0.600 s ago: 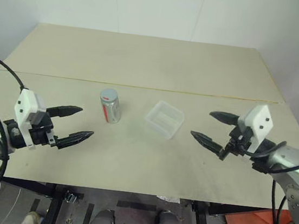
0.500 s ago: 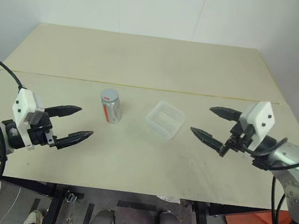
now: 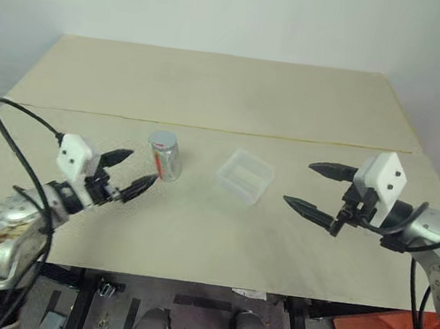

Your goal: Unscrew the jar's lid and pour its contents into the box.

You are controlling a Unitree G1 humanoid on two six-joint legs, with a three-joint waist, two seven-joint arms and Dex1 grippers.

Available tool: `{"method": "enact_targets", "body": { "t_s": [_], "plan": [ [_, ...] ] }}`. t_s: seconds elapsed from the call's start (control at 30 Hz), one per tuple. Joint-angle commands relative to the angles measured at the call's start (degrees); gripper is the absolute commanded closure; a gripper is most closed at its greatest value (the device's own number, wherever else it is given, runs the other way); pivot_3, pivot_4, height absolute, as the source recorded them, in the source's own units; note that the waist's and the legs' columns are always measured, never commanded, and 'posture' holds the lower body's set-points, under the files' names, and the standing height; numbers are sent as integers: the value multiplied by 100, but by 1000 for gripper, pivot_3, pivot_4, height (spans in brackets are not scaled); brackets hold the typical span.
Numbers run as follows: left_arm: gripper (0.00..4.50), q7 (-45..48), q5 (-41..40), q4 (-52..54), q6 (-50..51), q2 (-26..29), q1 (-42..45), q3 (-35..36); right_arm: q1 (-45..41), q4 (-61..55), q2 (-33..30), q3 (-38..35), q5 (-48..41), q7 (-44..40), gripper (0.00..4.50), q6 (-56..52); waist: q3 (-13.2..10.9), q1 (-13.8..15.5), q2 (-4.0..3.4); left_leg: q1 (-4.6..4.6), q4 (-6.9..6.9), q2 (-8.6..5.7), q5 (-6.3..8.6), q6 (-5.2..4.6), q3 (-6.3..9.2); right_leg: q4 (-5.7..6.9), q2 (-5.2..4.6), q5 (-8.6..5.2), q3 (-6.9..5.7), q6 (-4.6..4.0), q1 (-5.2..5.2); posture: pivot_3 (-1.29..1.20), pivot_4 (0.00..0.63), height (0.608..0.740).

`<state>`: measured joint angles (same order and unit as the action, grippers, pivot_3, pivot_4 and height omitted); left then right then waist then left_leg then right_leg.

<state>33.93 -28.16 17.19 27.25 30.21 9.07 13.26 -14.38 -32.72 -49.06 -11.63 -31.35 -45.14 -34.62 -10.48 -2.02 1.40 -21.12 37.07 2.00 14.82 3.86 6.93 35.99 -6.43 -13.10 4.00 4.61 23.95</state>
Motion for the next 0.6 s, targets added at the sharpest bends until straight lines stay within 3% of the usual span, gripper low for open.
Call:
{"method": "enact_targets", "body": {
  "t_s": [0.03, 0.53, 0.6],
  "plan": [
    [57, -655, 437, -286, -316, -421, 332, -186, 29, -344, -209, -300, -145, -81, 0, -15, 0, -3, 1, -3, 1, 0, 0, 0, 0, -2, 0, 0, 0, 0, 2, 0, 150, 740],
    [57, -935, 1360, -1885, -1619, -1214, 1259, -797, 172, -723, -294, -519, -352, 176, 0, -174, 2, -8, 6, -1, 3, -2, 0, 0, 0, -2, 0, 1, 1, 1, 1, 0, 150, 740],
    [432, -989, 1553, -2188, -1858, -1258, 1376, -883, 147, -728, -290, -486, -361, 197, 0, -173, 2, -5, 6, -1, 3, -2, 0, 0, 0, -2, 0, 1, 1, 1, 1, 0, 150, 740]
  ]
}}
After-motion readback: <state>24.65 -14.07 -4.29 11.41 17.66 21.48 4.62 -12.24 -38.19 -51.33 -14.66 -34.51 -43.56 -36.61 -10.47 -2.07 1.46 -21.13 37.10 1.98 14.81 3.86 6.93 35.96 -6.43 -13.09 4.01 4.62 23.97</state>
